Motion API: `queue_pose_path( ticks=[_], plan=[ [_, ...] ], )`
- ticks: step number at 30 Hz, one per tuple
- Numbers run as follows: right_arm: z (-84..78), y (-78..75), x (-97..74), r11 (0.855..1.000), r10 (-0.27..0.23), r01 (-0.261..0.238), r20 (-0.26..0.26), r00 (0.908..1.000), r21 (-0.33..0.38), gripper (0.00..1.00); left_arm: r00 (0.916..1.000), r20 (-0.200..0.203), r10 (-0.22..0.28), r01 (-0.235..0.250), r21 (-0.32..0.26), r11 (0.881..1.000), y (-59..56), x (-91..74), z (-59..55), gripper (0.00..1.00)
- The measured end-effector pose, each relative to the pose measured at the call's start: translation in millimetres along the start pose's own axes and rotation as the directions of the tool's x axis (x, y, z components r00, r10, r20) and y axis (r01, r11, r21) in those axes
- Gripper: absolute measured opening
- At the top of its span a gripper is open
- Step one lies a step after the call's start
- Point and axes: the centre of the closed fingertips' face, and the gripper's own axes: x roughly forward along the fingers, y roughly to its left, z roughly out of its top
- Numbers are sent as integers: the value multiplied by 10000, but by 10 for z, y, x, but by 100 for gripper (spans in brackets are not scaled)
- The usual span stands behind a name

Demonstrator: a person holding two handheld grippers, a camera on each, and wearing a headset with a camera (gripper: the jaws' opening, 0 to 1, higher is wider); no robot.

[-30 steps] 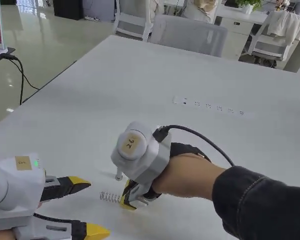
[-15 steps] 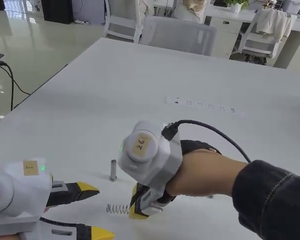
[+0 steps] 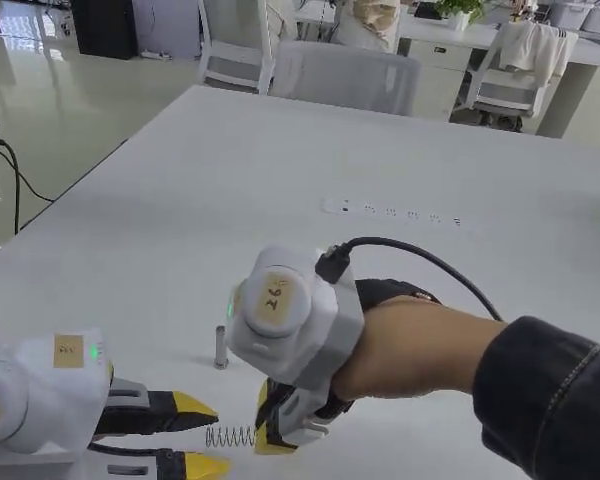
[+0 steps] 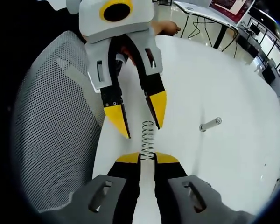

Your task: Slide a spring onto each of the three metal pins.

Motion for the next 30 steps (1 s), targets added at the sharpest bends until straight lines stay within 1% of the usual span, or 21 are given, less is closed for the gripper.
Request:
queue_pose_path(
  ticks=[6, 12, 20, 30],
  plan=[
    [32, 47, -22, 10000, 71, -71, -21, 10000, -53, 8, 10000, -64, -75, 76, 155, 9999, -23, -3, -7, 9],
    [65, 100, -59, 9997, 246, -246, 14, 9997, 42, 8, 9996, -234, -182, 188, 286, 9994, -49, 2, -39, 4],
    [147, 106, -129, 9987, 339, -353, 368, 9987, 362, 8, 9991, -344, -245, 260, 438, 9987, -70, 10, -61, 3],
    [364, 116, -246, 9990, 237, -279, 1108, 9936, 362, 8, 9990, -305, -313, 327, 472, 9983, -87, 13, -53, 2]
  ],
)
